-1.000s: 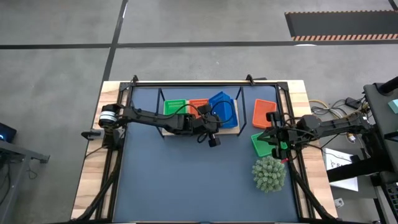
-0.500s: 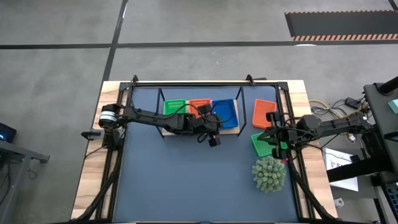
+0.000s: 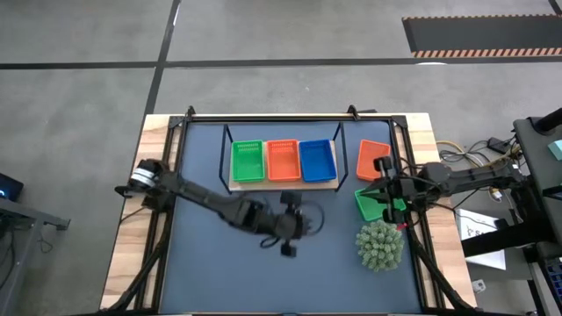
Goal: Stack baskets on shelf by color
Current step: Stack the blue basket on top of the blue basket on the shelf
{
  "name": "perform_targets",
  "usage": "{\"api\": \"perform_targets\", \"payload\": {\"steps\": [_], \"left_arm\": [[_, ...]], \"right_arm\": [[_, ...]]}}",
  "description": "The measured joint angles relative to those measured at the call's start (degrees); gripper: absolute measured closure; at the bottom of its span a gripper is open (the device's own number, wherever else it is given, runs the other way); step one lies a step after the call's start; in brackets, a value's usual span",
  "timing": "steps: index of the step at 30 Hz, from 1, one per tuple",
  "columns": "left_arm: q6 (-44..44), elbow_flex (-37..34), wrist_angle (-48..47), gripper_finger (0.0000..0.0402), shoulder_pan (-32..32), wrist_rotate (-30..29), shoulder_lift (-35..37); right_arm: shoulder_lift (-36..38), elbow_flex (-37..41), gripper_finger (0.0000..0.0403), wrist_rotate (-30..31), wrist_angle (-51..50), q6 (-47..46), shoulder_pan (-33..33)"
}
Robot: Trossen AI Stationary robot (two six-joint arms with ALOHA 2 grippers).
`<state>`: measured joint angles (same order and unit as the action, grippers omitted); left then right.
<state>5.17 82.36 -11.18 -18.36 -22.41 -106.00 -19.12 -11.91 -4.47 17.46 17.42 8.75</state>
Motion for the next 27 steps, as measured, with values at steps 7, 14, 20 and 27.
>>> {"api": "perform_targets", "payload": {"steps": [7, 14, 20, 27], "left_arm": [[6.1, -7.5, 0.9, 0.0379, -4.8, -0.8, 5.4], [11.8, -20.1, 8.3, 0.0400, -4.5, -1.2, 17.7], [12.1, -33.7, 18.7, 0.0401, -4.0, -2.1, 28.6], [13.7, -45.6, 28.0, 0.0401, -4.1, -2.2, 39.1]], "right_arm": [[-8.2, -6.7, 0.0394, 1.6, -4.4, -1.3, 0.0], [-21.2, -18.0, 0.0394, 3.2, -12.6, -1.2, 0.0], [-32.5, -29.7, 0.0394, 4.8, -25.9, -5.1, 0.0], [-45.1, -44.5, 0.0394, 8.1, -48.8, -12.4, 0.0]]}}
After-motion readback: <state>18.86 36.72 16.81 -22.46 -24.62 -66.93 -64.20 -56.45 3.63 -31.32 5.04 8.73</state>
